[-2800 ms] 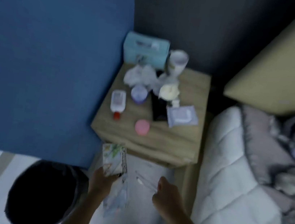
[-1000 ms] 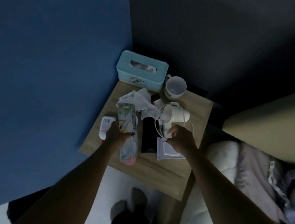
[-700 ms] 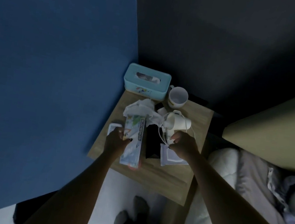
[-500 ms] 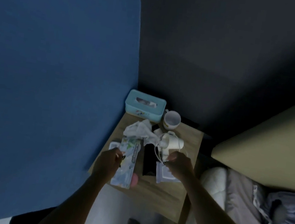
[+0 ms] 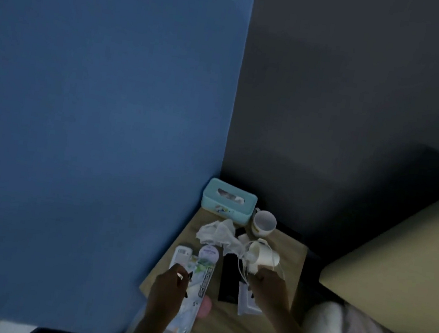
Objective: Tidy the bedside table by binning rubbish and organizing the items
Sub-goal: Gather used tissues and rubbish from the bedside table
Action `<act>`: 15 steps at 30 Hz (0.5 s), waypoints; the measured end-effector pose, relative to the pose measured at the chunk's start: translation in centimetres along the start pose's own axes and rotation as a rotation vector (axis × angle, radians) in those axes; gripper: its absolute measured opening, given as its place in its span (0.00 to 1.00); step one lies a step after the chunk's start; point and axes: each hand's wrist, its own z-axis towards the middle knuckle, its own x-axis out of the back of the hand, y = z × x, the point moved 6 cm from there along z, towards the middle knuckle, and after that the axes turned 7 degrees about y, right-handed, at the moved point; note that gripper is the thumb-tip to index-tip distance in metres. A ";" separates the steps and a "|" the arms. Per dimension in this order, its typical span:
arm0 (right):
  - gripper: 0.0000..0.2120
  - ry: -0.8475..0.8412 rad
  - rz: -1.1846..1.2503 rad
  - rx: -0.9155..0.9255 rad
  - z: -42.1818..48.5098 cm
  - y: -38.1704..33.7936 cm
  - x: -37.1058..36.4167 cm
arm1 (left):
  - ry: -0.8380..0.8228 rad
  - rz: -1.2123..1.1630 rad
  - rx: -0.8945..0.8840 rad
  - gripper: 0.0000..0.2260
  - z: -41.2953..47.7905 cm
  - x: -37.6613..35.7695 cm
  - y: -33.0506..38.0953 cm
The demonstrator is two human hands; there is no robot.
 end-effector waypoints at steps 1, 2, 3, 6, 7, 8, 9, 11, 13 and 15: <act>0.13 -0.006 -0.008 0.008 0.3 0.0 -0.4 | 0.013 -0.002 0.006 0.11 -0.2 -0.3 -0.4; 0.13 -0.012 -0.026 0.022 0.6 0.0 -1.0 | 0.020 -0.009 0.024 0.11 -0.5 -0.8 -1.2; 0.14 -0.010 -0.038 0.037 0.9 0.1 -1.4 | 0.021 -0.016 0.029 0.10 -0.8 -1.3 -1.8; 0.15 -0.023 -0.049 0.062 1.4 0.1 -2.4 | 0.016 -0.002 0.067 0.06 -1.1 -2.8 -3.7; 0.15 -0.025 -0.048 0.076 1.5 0.2 -2.7 | 0.028 -0.010 0.075 0.04 -1.2 -3.3 -4.3; 0.16 -0.020 -0.040 0.092 1.6 0.3 -3.0 | 0.044 -0.008 0.078 0.05 -1.4 -3.7 -4.6; 0.16 -0.017 -0.024 0.097 2.0 0.3 -3.1 | 0.055 0.015 0.066 0.06 -1.3 -3.9 -4.8; 0.16 -0.010 -0.026 0.103 2.8 0.5 -3.2 | 0.056 0.075 0.030 0.09 -1.0 -4.5 -5.1; 0.17 -0.006 -0.023 0.132 3.7 0.9 -4.0 | 0.068 0.077 0.015 0.08 -0.9 -5.7 -5.9; 0.18 0.003 -0.015 0.168 4.7 1.2 -4.8 | 0.089 0.058 0.019 0.08 -0.8 -6.6 -7.0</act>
